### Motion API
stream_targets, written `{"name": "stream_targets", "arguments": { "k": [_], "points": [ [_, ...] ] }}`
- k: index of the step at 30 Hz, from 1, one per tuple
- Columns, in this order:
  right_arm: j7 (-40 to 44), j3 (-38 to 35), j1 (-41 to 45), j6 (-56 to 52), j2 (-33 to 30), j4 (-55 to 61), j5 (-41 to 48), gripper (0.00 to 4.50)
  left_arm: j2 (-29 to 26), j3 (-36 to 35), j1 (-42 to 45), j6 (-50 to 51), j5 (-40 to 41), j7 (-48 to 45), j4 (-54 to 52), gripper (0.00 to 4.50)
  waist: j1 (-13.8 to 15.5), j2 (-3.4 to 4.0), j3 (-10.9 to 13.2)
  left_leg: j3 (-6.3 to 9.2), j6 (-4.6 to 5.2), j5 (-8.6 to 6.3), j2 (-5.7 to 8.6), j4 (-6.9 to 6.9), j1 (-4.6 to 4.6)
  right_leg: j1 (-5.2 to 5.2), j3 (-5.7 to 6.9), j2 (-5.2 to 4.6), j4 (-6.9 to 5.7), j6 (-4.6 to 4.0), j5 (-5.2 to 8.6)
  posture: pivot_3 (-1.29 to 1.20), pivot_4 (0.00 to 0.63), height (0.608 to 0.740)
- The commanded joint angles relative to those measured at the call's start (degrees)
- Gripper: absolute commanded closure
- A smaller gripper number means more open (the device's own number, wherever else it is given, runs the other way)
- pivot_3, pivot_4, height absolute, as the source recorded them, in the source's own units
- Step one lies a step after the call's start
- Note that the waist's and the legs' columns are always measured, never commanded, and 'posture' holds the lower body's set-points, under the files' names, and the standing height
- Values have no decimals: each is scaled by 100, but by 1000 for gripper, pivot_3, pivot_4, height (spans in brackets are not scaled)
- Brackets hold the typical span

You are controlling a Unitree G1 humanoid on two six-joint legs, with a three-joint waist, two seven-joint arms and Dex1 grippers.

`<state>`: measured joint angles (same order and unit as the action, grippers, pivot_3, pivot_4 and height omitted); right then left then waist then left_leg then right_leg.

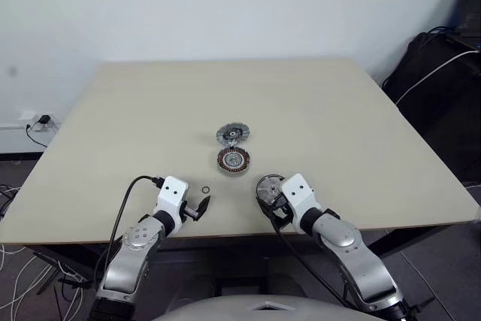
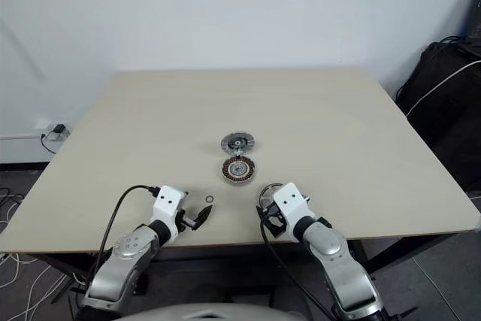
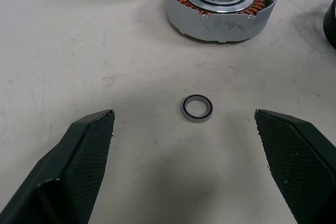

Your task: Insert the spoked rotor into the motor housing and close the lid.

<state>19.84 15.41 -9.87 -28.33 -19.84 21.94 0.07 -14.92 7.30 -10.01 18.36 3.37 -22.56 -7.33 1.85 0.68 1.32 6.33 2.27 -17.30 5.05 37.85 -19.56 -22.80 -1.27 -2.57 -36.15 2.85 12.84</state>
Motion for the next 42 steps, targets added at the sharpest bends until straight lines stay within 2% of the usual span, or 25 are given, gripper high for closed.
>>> {"name": "stream_targets", "arguments": {
  "k": [1,12,25,35,38,42],
  "points": [
    [-25,-74,72,136,19,89,-43,20,15,25,146,-4,-22,45,-222,0,0,0,0,0,0,0,0,0,0,0,0,0,0,0,0,0,0,740],
    [-31,-78,71,157,36,82,-93,20,65,65,381,34,-86,133,52,0,11,-1,-1,0,-1,0,0,1,0,0,0,1,0,0,-1,0,0,740],
    [-30,-54,85,187,88,60,-130,20,269,241,1222,-111,-417,331,1391,0,34,-4,-4,0,0,3,3,6,0,0,8,2,-2,4,-6,0,0,740],
    [-54,-80,36,188,119,90,-146,20,260,295,1250,1,-427,182,1642,0,36,-2,-14,0,-1,3,3,10,2,4,6,1,-3,7,-7,0,0,740],
    [-49,-82,42,190,129,84,-151,0,235,282,1221,89,-448,198,1629,607,34,-5,-18,0,-1,3,3,10,3,3,6,2,-3,7,-7,0,0,740],
    [-44,-71,50,187,141,82,-157,0,187,267,1164,163,-465,195,1578,1956,27,-7,-23,0,-3,4,3,10,7,7,6,2,-6,7,-8,0,0,740]
  ]
}}
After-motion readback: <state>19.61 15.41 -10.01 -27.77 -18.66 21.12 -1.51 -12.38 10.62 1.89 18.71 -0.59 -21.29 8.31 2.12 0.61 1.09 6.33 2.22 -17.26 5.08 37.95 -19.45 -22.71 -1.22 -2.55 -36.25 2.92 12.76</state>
